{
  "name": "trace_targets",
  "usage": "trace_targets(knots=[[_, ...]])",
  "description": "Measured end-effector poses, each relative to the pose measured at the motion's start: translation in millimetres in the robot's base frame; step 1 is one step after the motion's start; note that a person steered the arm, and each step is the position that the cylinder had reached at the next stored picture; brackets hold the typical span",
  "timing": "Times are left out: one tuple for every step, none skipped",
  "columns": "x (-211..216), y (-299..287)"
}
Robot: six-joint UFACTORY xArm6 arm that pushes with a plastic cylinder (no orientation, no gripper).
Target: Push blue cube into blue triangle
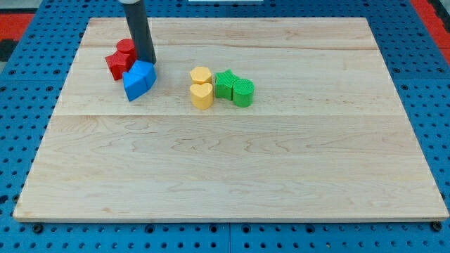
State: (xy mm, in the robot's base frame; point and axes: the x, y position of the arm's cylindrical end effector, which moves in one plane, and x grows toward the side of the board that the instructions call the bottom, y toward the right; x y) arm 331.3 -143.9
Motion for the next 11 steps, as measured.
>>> trace_targets(knots=[[32.0,24.3],[63.9,31.3],[91.4,30.4],[104.2,21.8],[92.0,-10.2],[83.3,-22.2],[81.7,-31.3],[81.7,-25.1],[81.7,-20.0],[81.7,-16.4],[81.7,-13.4]])
